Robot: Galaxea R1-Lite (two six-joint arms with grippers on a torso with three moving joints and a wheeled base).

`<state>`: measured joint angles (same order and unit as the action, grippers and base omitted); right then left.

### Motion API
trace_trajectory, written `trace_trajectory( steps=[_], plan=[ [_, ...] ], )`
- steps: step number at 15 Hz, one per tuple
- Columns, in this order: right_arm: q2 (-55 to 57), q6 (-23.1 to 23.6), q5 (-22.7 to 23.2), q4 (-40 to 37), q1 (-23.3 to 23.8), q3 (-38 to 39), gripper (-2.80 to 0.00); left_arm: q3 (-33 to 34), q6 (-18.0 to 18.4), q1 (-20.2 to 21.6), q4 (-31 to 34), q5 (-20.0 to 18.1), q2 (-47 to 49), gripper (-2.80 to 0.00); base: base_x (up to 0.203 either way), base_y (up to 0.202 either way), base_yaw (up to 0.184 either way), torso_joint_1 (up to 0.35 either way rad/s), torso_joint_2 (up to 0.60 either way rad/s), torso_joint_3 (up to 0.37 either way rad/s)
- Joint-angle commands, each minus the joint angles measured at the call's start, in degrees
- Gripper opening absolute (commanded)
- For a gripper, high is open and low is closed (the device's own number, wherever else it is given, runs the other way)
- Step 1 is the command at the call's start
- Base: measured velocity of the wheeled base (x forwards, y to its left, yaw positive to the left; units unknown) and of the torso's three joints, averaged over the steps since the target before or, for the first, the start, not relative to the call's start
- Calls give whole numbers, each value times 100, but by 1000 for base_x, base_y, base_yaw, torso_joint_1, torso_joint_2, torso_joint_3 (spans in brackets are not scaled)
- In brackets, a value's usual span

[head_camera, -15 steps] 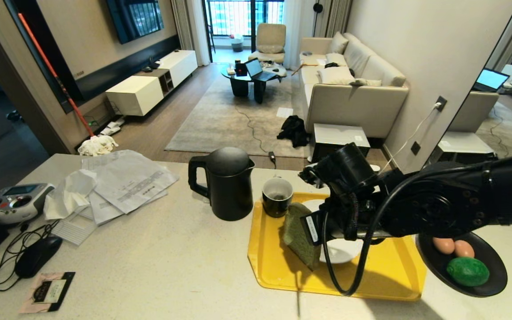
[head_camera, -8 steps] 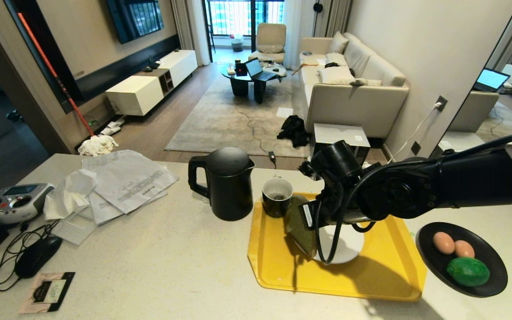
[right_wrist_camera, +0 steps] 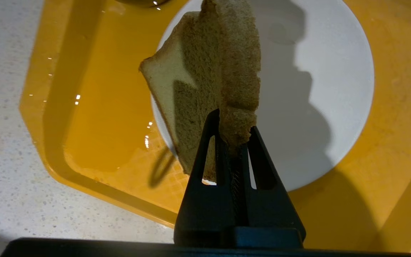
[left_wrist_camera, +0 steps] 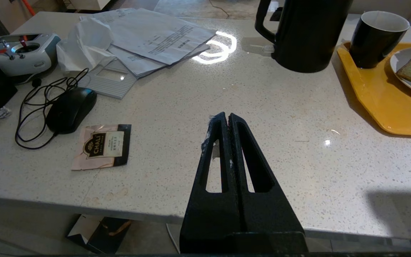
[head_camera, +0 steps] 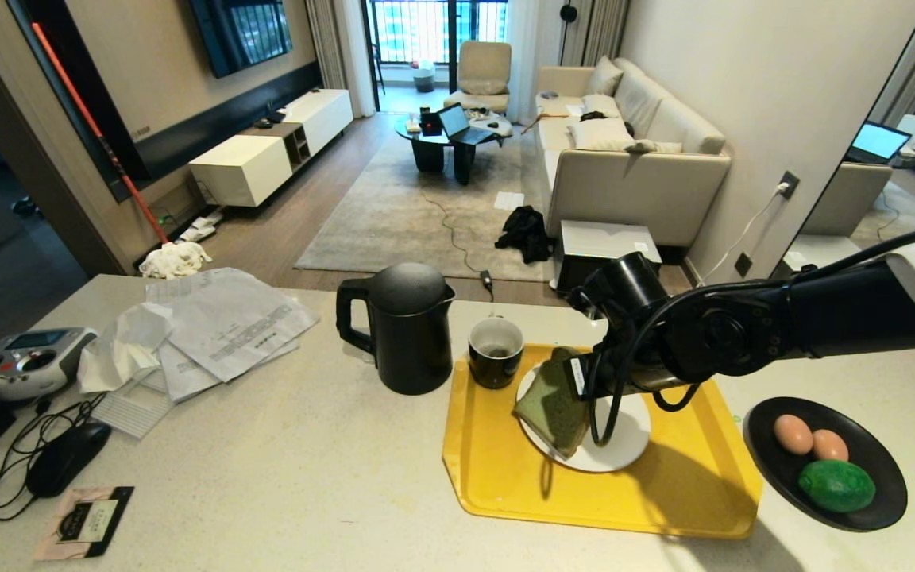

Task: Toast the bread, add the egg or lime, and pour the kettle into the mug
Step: Put the baked bread on a plate

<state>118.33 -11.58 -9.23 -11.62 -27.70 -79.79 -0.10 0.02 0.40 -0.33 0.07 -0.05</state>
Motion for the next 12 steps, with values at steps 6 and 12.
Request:
trace_trajectory(
  steps=[6, 12],
  plan=[
    [-56, 16, -43, 10, 462, 582, -280, 1, -2, 3, -2, 1, 4, -280, 0, 0, 0, 0, 0, 0],
    [-152, 7, -44, 28, 784, 826, -280, 1, -2, -4, -2, 1, -3, -280, 0, 0, 0, 0, 0, 0]
  ],
)
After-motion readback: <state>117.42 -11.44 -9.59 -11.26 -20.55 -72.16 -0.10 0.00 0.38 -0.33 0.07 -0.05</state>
